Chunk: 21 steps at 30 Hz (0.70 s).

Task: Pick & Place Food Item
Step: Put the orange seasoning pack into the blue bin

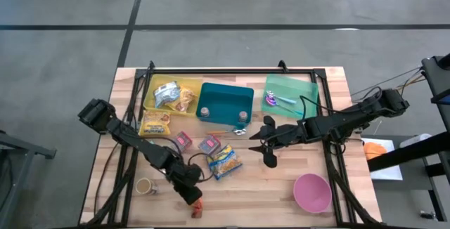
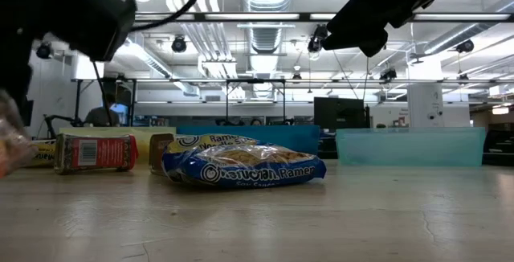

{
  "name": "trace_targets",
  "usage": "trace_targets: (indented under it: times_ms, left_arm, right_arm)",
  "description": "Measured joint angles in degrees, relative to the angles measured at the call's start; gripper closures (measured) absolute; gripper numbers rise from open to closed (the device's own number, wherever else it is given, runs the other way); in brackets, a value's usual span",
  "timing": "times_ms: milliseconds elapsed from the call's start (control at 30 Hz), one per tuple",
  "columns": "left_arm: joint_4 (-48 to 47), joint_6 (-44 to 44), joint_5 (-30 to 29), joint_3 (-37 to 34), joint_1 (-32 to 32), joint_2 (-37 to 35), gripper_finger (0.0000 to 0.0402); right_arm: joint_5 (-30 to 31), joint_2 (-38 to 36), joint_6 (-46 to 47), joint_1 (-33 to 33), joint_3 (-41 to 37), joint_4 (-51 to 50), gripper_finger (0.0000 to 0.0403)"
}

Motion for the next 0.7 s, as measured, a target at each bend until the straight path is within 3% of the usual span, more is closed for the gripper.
trace_targets:
  times_ms: [233, 700]
  left_arm:
    - [-19.10, 8.46, -9.18, 11.56, 1.12, -0.02, 0.0400]
    - [-42.45, 22.95, -22.84, 31.62, 7.26, -0.08, 0.0401]
  right_arm:
    - [-0.02, 0.00, 0.00, 0.00, 0.00, -0.10, 0.0213]
    - [-0.04, 0.00, -0.44, 0.00, 0.00, -0.46, 0.0213]
